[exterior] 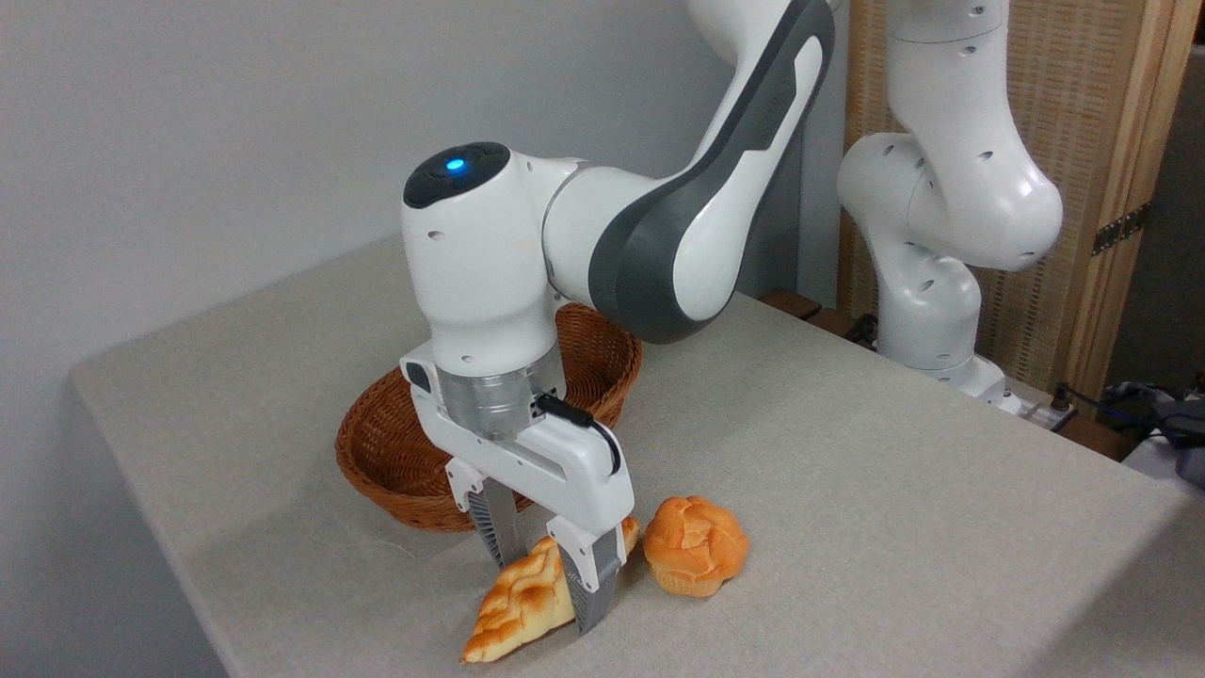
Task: Put bread into the basket
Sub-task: 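Close the gripper on the braided loaf's end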
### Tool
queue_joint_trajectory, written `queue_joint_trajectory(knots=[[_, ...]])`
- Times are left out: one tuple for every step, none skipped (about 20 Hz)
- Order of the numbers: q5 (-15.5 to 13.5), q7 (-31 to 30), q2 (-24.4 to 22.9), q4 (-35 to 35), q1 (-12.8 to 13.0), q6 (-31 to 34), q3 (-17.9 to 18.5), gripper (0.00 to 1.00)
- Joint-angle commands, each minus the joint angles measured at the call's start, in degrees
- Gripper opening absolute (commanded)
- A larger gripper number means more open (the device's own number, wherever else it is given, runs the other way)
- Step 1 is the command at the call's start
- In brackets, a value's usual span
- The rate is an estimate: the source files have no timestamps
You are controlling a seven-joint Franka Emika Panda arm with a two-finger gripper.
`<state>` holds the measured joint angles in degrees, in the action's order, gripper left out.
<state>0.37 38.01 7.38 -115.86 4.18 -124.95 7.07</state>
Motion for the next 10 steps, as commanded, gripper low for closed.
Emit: queue_joint_trajectory(knots=[[-1.34, 0.14, 0.26, -0.77, 0.39, -2.58, 0.48, 1.00], [-1.25, 0.23, 0.35, -0.77, 0.39, -2.58, 0.49, 1.00], [-1.25, 0.31, 0.35, -0.77, 0.39, -2.58, 0.49, 1.00], [-1.25, 0.58, 0.35, -0.77, 0.39, -2.58, 0.49, 0.92], [-1.25, 0.84, 0.35, -0.77, 0.39, -2.58, 0.49, 0.82], [-1.25, 1.02, 0.35, -0.77, 0.39, -2.49, 0.49, 0.69], [-1.25, 1.54, 0.26, -0.77, 0.39, -2.49, 0.49, 0.58], [-1.25, 2.33, 0.26, -0.77, 0.39, -2.49, 0.49, 0.56], [-1.25, 2.77, 0.26, -0.77, 0.39, -2.40, 0.49, 0.56], [-1.25, 2.78, 0.17, -0.68, 0.39, -2.40, 0.49, 0.56]])
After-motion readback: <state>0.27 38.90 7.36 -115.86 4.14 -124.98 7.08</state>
